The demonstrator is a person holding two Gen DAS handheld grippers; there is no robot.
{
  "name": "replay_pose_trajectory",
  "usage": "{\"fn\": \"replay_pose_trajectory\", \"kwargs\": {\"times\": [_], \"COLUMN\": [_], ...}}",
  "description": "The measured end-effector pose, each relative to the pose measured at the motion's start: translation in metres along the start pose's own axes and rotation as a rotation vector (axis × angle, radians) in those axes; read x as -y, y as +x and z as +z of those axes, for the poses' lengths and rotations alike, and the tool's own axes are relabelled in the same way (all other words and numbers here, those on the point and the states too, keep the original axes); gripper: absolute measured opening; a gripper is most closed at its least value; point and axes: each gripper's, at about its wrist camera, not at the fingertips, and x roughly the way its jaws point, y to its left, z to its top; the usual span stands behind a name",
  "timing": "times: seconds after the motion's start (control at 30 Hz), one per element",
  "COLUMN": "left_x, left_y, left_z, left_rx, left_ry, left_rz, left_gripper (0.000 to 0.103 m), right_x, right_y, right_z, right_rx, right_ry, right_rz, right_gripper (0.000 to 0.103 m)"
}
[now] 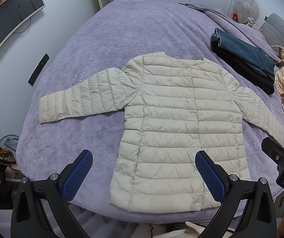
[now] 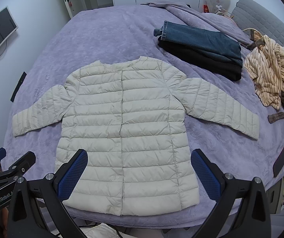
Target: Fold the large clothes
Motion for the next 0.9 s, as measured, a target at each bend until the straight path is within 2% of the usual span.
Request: {"fn": "replay_pose_trajectory", "kwargs": {"times": [0.9], "left_x": [-0.0019], "left_y": [0.0040], "left_z": [0.0010], "left_rx": [-0.002], "left_ry": [0.000], "left_rz": [-0.002], "left_gripper": [0.103], "right_x": [-0.0011], "right_y": [0.0017], "right_z": [0.0002], "right_rx": [-0.002], "right_ry": [0.000], "right_rz": [-0.002], "right_gripper": [0.103]}}
